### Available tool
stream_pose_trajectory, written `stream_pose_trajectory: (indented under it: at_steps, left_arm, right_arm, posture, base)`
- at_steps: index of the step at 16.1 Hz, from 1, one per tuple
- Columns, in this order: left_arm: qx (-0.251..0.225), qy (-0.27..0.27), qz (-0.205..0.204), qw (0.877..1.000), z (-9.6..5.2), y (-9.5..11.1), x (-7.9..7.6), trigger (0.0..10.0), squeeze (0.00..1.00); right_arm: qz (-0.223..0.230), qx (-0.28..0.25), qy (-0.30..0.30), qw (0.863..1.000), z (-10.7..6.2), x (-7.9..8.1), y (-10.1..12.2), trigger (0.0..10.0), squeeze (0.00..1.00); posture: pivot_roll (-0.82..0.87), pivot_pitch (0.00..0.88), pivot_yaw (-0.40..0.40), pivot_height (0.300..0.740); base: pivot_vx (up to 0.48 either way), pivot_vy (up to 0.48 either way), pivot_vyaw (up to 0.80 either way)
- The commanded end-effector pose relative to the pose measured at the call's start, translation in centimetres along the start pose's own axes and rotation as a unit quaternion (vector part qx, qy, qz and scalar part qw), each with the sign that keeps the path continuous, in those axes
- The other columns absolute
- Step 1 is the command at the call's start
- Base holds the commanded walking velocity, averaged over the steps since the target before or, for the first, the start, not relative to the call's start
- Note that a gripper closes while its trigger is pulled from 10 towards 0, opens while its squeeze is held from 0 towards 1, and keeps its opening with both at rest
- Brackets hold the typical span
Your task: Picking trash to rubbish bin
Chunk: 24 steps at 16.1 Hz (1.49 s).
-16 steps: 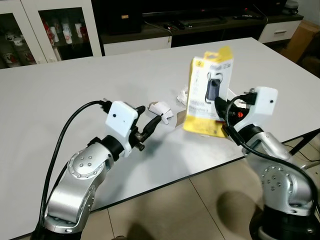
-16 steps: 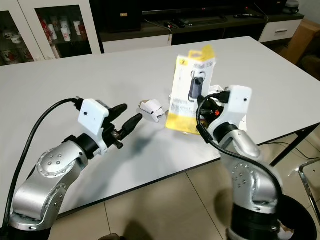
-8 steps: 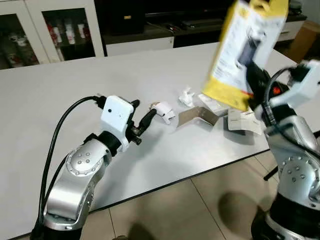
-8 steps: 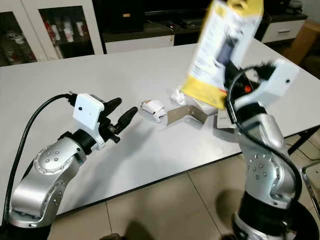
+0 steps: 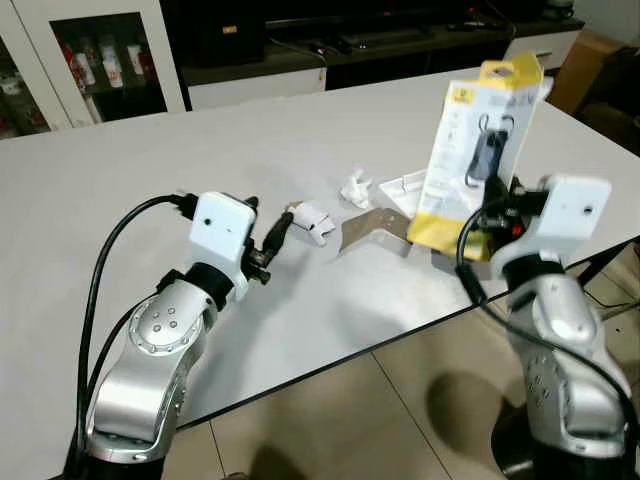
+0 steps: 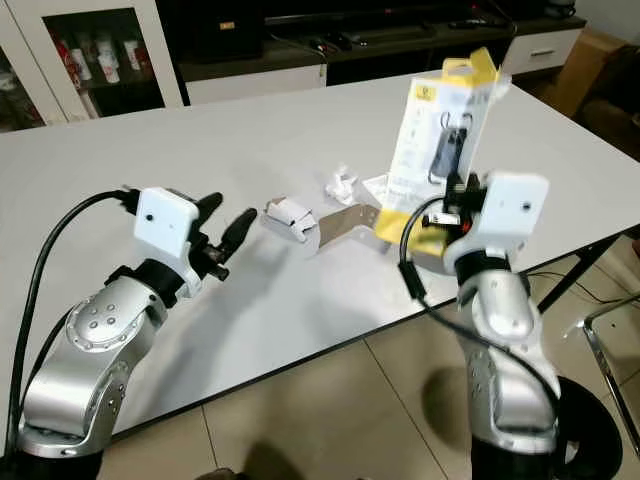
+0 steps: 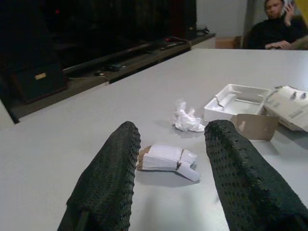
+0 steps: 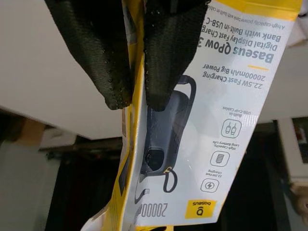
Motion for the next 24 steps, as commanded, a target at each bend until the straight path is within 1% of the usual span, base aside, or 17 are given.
stream_pose_trajectory:
  at_steps: [1,2,4,6,7,9,11,14,15,17,19,20,21,24]
  left_arm:
    - [0.005,0.015,-0.005,1.0,-0.2,-0.3,0.2,10.0,0.0]
    - [0.009,0.023,-0.002,1.0,-0.5,-0.7,0.3,10.0,0.0]
    - [0.014,0.027,-0.001,1.0,-0.6,-0.9,0.4,10.0,0.0]
    - [0.022,0.025,0.001,0.999,-0.3,-1.2,0.4,10.0,0.0]
    - [0.028,0.027,0.005,0.999,-0.2,-1.4,0.5,10.0,0.0]
    - [0.033,0.017,0.027,0.999,-0.1,-1.7,0.3,10.0,0.0]
    - [0.033,0.016,0.014,0.999,0.0,-1.7,0.0,10.0,0.0]
    - [0.033,0.005,0.016,0.999,-0.2,-2.0,-0.4,10.0,0.0]
    - [0.036,0.006,0.014,0.999,-0.3,-2.2,-0.4,10.0,0.0]
    - [0.047,0.018,-0.008,0.999,-0.5,-2.9,-0.3,10.0,0.0]
    - [0.053,0.028,-0.02,0.998,-0.6,-3.5,-0.1,10.0,0.0]
    - [0.08,0.054,-0.018,0.995,-1.2,-5.7,0.5,10.0,0.0]
    - [0.084,0.055,-0.011,0.995,-1.4,-6.1,0.6,10.0,0.0]
    - [0.078,0.063,-0.012,0.995,-1.6,-5.8,0.8,10.0,0.0]
  right_arm:
    - [-0.04,-0.015,0.004,0.999,-0.3,0.3,-0.1,10.0,0.0]
    - [-0.061,-0.014,0.008,0.998,-0.6,0.8,-0.8,10.0,0.0]
    - [-0.071,-0.017,0.022,0.997,-0.6,1.5,-1.1,10.0,0.0]
    - [-0.044,0.003,0.032,0.999,-0.1,2.2,-1.7,10.0,0.0]
    - [-0.05,0.007,0.041,0.998,0.0,2.5,-1.9,10.0,0.0]
    - [-0.05,0.017,0.062,0.997,0.0,3.0,-2.4,10.0,0.0]
    - [-0.062,0.035,0.052,0.996,-0.6,2.6,-3.6,10.0,0.0]
    - [-0.071,0.035,0.02,0.997,-1.1,1.7,-3.8,10.0,0.0]
    - [-0.073,0.038,0.001,0.997,-1.3,1.1,-4.0,10.0,0.0]
    - [-0.066,0.052,-0.011,0.996,-1.6,0.6,-4.6,10.0,0.0]
    - [-0.066,0.057,-0.005,0.996,-1.7,0.7,-4.8,10.0,0.0]
    - [-0.064,0.064,0.014,0.996,-2.0,1.2,-5.2,10.0,0.0]
    - [-0.063,0.066,0.02,0.996,-2.1,1.4,-5.2,10.0,0.0]
    - [-0.06,0.074,0.031,0.995,-2.2,1.7,-5.5,10.0,0.0]
  posture:
    - [-0.03,0.033,-0.052,0.74]
    - [-0.02,0.034,-0.053,0.74]
    - [-0.02,0.035,-0.046,0.74]
    - [-0.02,0.038,-0.04,0.74]
    - [-0.03,0.037,-0.035,0.74]
    - [-0.03,0.04,-0.033,0.74]
    - [-0.03,0.043,-0.028,0.74]
    - [-0.03,0.045,-0.014,0.74]
    - [-0.04,0.046,-0.01,0.74]
    - [-0.04,0.047,-0.007,0.74]
    - [-0.04,0.047,-0.011,0.74]
    - [-0.04,0.047,-0.013,0.74]
    - [-0.04,0.048,-0.02,0.74]
    - [-0.03,0.05,-0.033,0.74]
  base:
    - [0.0,0.0,0.0]
    - [0.0,0.0,-0.8]
    - [0.0,0.0,-0.8]
    - [0.0,0.0,-0.8]
    - [0.0,0.0,-0.8]
    - [0.0,0.0,-0.8]
    - [0.0,0.0,-0.8]
    - [0.0,0.0,-0.8]
    - [0.0,0.0,-0.8]
    - [0.0,0.0,-0.8]
    - [0.0,0.0,-0.8]
    - [0.0,0.0,-0.8]
    - [0.0,0.0,-0.8]
    - [0.0,0.0,-0.8]
Point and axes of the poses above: a point about 5 cm out from each wrist's last joint towards the gripper, its own z axis pointing out of the wrist towards the gripper, its own y axis along the axis of the wrist's last joint, x = y × z, the point moved 3 cm from there along z, pointing out of the wrist towards the gripper, and after that the axes turned 5 degrees about -z, right-handed, at the moved point
